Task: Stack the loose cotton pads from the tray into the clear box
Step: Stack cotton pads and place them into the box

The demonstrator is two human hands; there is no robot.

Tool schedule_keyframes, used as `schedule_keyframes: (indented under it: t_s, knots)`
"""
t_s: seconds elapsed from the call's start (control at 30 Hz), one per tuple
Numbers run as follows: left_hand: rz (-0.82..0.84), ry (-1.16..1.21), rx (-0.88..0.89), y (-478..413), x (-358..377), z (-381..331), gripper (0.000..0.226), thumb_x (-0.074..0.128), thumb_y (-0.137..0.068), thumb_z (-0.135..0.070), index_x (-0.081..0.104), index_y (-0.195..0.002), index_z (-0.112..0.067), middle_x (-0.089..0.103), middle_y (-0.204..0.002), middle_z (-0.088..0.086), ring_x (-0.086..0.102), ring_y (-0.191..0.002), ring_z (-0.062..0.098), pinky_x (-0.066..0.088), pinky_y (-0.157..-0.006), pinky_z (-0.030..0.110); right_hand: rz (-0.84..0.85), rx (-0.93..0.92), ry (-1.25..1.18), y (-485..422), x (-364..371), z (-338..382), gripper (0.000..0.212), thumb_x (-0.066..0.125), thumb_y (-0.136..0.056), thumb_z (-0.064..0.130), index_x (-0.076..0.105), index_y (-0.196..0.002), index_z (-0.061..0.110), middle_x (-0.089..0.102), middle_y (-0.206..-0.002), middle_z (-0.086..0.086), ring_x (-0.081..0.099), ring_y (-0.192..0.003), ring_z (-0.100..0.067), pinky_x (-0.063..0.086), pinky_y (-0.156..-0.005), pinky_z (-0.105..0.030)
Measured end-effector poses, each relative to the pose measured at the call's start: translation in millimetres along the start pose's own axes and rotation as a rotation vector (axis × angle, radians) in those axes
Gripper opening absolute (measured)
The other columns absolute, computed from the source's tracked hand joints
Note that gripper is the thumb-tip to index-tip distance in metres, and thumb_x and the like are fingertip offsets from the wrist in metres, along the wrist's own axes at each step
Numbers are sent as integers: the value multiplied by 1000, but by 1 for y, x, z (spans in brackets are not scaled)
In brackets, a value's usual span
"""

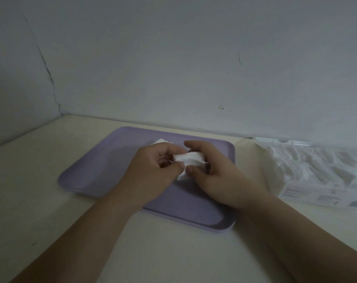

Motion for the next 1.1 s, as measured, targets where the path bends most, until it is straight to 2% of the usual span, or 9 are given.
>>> schedule_keyframes:
  t_s: [0.07,0.17,0.27,0.33,0.4,0.57,0.63,0.77,1.1]
  knots:
    - [25,-57,38,2,3,-1,27,68,-76,-11,77,-95,-28,78,-97,13,72,-89,38,59,-86,49,47,-25,39,0,1,3,42,61,-98,9,54,-137,22,61,-130,5,59,-116,-4,43,-97,-10]
    - [-70,-164,83,-6,-3,5,27,66,-82,-3,76,-95,-24,77,-90,-2,70,-80,15,56,-76,30,-18,-20,72,0,0,4,25,60,-98,9,62,-119,23,69,-108,10,61,-97,4,40,-79,-5]
    - [-316,-598,172,-17,-27,13,31,62,-88,-11,71,-114,-25,71,-114,-11,65,-105,13,50,-94,28,-159,33,115,0,-2,4,13,67,-94,20,66,-103,28,69,-92,18,58,-84,14,40,-70,-1]
    - [-214,-736,111,-21,-36,20,39,57,-93,-23,65,-132,-18,64,-138,-1,57,-128,22,44,-110,35,-219,66,118,1,-3,2,11,69,-91,21,67,-99,28,68,-87,22,58,-81,16,39,-67,0]
    - [-85,-719,6,-19,-33,24,35,51,-100,-30,67,-127,-16,67,-135,3,59,-126,24,45,-110,36,-248,91,103,1,-4,3,12,69,-91,21,67,-99,30,67,-86,23,57,-83,16,39,-66,1]
    - [-93,-625,27,-14,-29,19,42,47,-92,-51,66,-82,-14,68,-78,0,66,-78,22,55,-75,44,-282,102,80,1,-4,5,14,69,-92,18,67,-99,29,61,-82,25,55,-77,20,38,-66,1]
    - [-107,-581,-27,-14,-32,21,34,58,-83,-53,69,-93,-23,73,-89,-8,69,-86,16,57,-82,38,-282,103,81,1,-4,5,14,68,-92,17,67,-99,29,61,-82,26,55,-77,20,38,-66,1]
    - [-58,-552,-122,-15,-35,23,61,69,-74,-56,62,-130,-32,69,-120,-9,68,-105,14,55,-98,37,-275,109,79,1,-3,5,14,68,-92,17,68,-100,27,61,-82,25,55,-77,20,39,-66,0]
    - [-134,-308,156,-13,-28,11,48,76,-80,-6,66,-111,-42,66,-107,-10,65,-92,1,48,-80,11,-301,144,35,4,-5,6,13,64,-95,24,64,-106,32,69,-87,18,61,-83,8,41,-64,-3]
Point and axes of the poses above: each hand's wrist, its own y-axis away from the middle knuckle, its own x-axis out of the palm, z = x × y, the point moved 1 cm from there along -y, towards the middle knuckle
